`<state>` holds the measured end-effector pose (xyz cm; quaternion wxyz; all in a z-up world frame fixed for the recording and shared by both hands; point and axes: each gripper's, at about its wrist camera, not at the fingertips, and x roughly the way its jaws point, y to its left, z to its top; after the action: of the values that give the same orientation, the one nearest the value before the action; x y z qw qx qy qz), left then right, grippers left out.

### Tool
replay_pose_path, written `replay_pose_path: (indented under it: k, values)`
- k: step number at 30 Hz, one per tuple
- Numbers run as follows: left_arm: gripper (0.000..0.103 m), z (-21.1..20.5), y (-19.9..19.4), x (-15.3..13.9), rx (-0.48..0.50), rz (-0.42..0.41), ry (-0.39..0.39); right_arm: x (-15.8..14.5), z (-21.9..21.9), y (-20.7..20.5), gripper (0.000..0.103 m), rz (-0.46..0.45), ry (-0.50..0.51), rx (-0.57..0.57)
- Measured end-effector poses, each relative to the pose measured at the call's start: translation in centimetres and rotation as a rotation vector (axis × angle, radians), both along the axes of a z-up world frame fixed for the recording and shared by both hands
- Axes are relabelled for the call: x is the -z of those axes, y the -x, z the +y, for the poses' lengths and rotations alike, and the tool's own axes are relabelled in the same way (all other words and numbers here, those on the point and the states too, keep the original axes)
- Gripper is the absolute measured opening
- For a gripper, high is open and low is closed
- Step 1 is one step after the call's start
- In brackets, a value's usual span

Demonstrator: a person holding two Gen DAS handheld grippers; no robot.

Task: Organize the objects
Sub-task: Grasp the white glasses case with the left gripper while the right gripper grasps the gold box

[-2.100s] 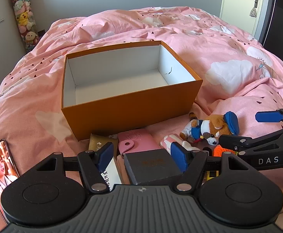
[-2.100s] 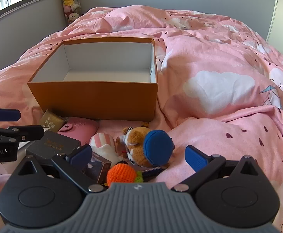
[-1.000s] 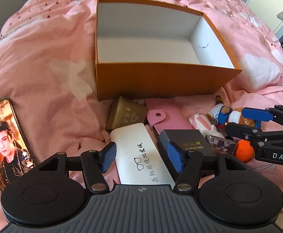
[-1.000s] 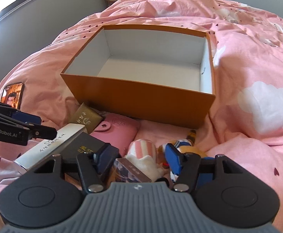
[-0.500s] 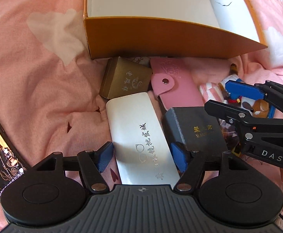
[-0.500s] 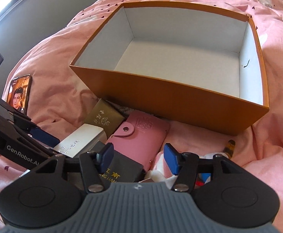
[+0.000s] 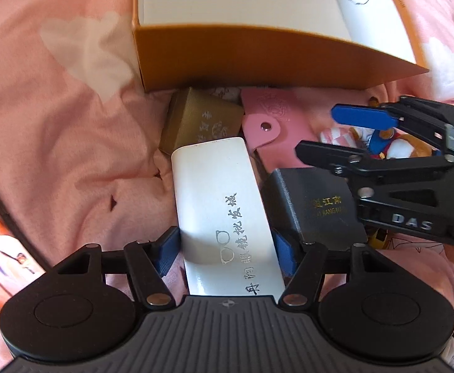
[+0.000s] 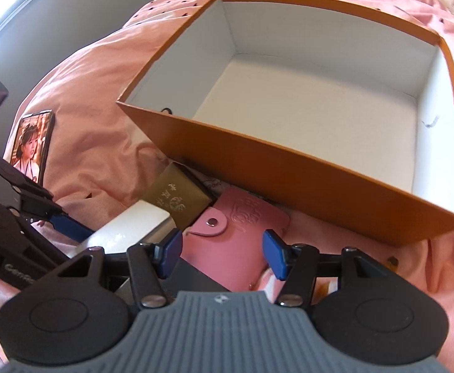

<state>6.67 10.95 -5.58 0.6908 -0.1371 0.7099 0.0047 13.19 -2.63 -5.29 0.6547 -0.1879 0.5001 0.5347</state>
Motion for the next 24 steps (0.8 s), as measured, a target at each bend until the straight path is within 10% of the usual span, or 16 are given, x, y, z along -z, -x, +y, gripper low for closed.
replay_pose_path:
  k: [24]
  values:
    - [0.073, 3.3, -1.0, -3.9, 0.012, -0.197, -0.233, 4.3, 8.9, 6.8, 0.072, -0.291, 0.090, -0.473]
